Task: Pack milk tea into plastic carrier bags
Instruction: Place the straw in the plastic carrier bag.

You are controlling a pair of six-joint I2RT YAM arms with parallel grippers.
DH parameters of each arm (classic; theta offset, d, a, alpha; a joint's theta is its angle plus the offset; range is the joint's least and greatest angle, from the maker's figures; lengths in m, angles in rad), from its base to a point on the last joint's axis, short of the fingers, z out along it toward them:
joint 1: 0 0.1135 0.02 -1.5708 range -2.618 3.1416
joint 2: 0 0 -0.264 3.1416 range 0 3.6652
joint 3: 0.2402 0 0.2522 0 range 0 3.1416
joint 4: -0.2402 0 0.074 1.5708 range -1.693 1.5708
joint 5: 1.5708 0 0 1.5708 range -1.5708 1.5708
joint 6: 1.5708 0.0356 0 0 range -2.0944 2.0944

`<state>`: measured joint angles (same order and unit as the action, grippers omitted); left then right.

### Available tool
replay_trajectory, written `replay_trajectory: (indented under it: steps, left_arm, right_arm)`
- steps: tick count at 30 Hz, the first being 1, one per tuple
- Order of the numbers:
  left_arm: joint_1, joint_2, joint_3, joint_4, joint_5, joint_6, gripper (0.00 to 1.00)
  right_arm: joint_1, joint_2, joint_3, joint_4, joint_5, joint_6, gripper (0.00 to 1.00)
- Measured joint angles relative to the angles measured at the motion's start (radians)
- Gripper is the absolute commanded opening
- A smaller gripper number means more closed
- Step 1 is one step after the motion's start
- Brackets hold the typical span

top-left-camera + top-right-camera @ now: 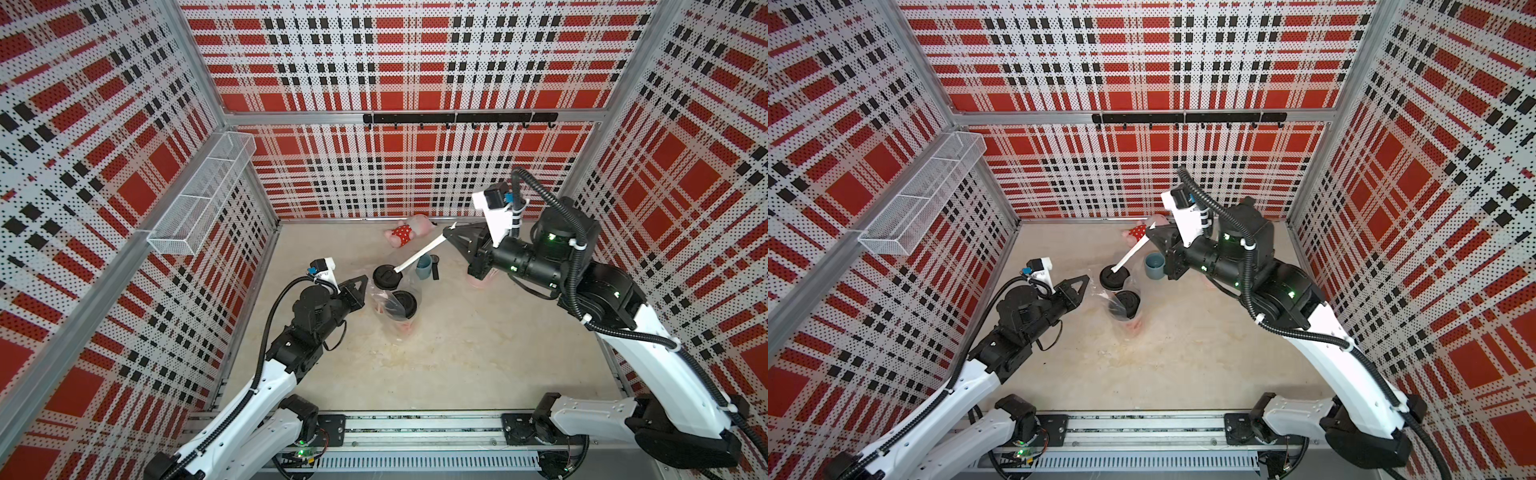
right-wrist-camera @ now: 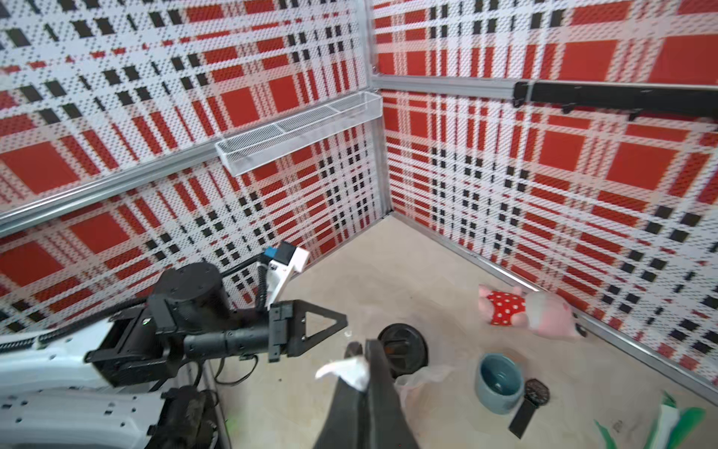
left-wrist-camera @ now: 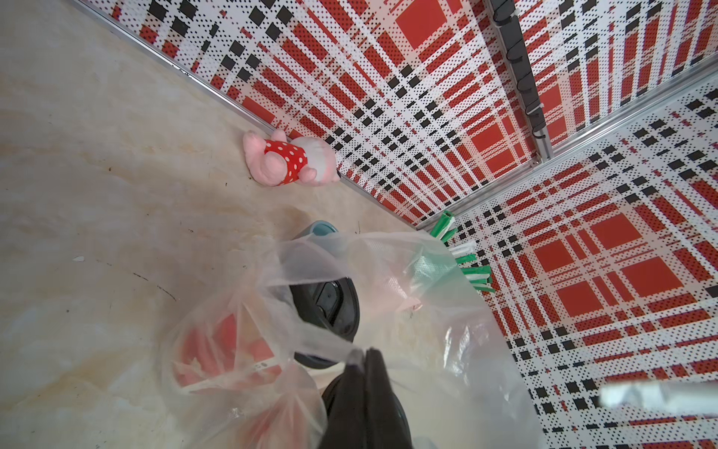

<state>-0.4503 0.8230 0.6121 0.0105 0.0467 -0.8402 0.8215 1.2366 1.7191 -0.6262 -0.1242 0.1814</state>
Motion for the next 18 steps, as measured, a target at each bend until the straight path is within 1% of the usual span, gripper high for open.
replay_trajectory:
  steps: [3, 6, 12, 18]
  left_arm:
    - [0.0, 0.0, 0.0, 0.0, 0.001, 0.0, 0.01]
    - [0.0, 0.0, 0.0, 0.0, 0.002, 0.0, 0.02]
    - [0.0, 0.0, 0.0, 0.0, 0.002, 0.0, 0.02]
    - [0.0, 0.002, 0.0, 0.001, 0.002, 0.0, 0.02]
  right_arm:
    - [0.039, 0.046, -0.005, -0.019, 0.019, 0.006, 0.0]
    - [0.04, 0.071, -0.026, -0.038, 0.042, 0.013, 0.0]
    - [0.04, 0.075, -0.035, -0.076, 0.066, 0.026, 0.0]
    - [0.04, 0.076, -0.045, -0.095, 0.037, 0.043, 0.0]
